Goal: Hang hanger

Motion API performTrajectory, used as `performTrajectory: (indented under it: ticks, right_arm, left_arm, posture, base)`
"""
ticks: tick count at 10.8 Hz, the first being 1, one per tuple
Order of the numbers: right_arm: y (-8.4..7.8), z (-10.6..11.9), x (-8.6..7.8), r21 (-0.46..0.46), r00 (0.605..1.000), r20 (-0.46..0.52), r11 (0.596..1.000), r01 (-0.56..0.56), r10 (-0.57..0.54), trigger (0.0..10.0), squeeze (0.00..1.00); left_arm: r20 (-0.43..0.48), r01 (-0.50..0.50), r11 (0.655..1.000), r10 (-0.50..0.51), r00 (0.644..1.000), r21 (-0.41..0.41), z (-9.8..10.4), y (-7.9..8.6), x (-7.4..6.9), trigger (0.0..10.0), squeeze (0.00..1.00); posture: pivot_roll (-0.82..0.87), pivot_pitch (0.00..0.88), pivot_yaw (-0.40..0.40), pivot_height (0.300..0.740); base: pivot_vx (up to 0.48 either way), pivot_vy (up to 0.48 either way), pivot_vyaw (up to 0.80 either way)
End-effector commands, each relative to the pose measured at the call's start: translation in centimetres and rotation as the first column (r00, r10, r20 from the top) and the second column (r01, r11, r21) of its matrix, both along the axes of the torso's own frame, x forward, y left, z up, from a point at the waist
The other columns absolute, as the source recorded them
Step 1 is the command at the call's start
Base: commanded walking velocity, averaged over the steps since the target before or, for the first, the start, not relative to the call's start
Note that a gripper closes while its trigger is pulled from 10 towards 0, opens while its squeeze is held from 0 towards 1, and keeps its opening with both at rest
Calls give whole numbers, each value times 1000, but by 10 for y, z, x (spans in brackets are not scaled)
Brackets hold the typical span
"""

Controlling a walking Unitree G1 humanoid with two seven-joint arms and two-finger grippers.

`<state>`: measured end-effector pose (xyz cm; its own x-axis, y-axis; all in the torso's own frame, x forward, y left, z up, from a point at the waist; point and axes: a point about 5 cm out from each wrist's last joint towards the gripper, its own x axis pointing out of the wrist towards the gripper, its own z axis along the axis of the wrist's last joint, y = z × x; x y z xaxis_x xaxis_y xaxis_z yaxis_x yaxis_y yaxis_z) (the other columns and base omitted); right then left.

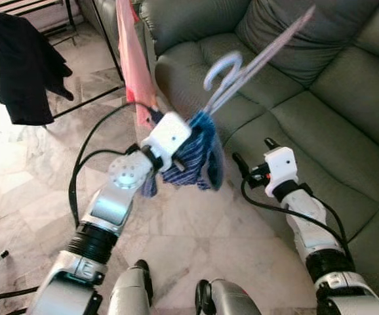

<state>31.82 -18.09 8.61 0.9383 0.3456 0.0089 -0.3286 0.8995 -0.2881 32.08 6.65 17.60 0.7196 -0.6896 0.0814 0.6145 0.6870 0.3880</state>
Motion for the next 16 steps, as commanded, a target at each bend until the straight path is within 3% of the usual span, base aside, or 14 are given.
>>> performTrajectory:
  ticks: [1, 5, 6, 8, 9, 10, 11, 12, 13, 14, 15, 16]
  right_arm:
    - [3, -2, 1, 4, 1000, -14, 1000, 2, -2, 10000, 0]
    - [10, -17, 3, 5, 991, -129, 1000, -29, 29, 10000, 0]
    - [11, -31, -1, -15, 973, -226, 999, -51, 46, 10000, 0]
    - [-7, -54, -13, -34, 931, -364, 999, 34, -45, 10000, 0]
    - [-28, -60, -19, -29, 904, -401, 988, 149, -148, 10000, 0]
    - [-45, -61, -22, -25, 884, -406, 970, 242, -231, 745, 0]
    - [-69, -56, -23, -18, 849, -392, 926, 377, -354, 0, 0]
    - [-109, -34, -20, 17, 771, -298, 804, 594, -563, 0, 0]
    - [-130, -9, -14, 96, 730, -204, 728, 679, -653, 0, 0]
    - [-140, 14, -6, 151, 720, -134, 704, 694, -681, 0, 0]
    - [-145, 34, 2, 183, 713, -76, 693, 697, -697, 0, 0]
    - [-146, 49, 10, 214, 715, -40, 693, 689, -698, 0, 0]
  left_arm:
    - [36, 55, 997, -53, 998, -47, 16, -8, -4, 1137, 0]
    - [98, 159, 972, -143, 985, -175, 61, -26, -16, 2078, 0]
    - [103, 179, 958, -159, 982, -226, 70, -28, -18, 2392, 0]
    - [121, 125, 953, -94, 988, -276, 84, -15, -11, 2431, 0]
    - [109, 78, 946, -46, 993, -314, 89, -6, -6, 2353, 0]
    - [119, 65, 949, -29, 993, -310, 91, -1, -5, 2157, 0]
    - [120, 46, 953, -10, 993, -301, 90, 7, -2, 2039, 0]
    - [122, 77, 949, -41, 992, -305, 92, 19, -2, 2078, 0]
    - [95, 120, 942, -94, 991, -313, 90, 30, -6, 0, 0]
    - [36, 158, 940, -154, 987, -303, 78, 38, -10, 0, 0]
    - [-72, 193, 921, -230, 971, -338, 60, 43, -16, 0, 0]
    - [-156, 236, 918, -296, 942, -319, 40, 48, -23, 0, 0]
  posture:
    - [-20, 180, -48, 740]
    - [-16, 177, -49, 740]
    - [-15, 175, -53, 740]
    - [-12, 176, -60, 740]
    - [-15, 178, -62, 740]
    - [-16, 178, -63, 740]
    - [-16, 178, -63, 740]
    - [-31, 177, -59, 740]
    - [-32, 178, -58, 740]
    - [-31, 178, -59, 740]
    - [-30, 176, -60, 740]
    - [-25, 174, -61, 740]
  base:
    - [0, 0, 0]
    - [0, 0, 0]
    - [0, 0, 0]
    - [0, 0, 0]
    - [0, 0, 0]
    - [0, 0, 0]
    - [0, 0, 0]
    - [0, 0, 0]
    - [0, 0, 0]
    - [0, 0, 0]
    - [0, 0, 0]
    - [0, 0, 0]
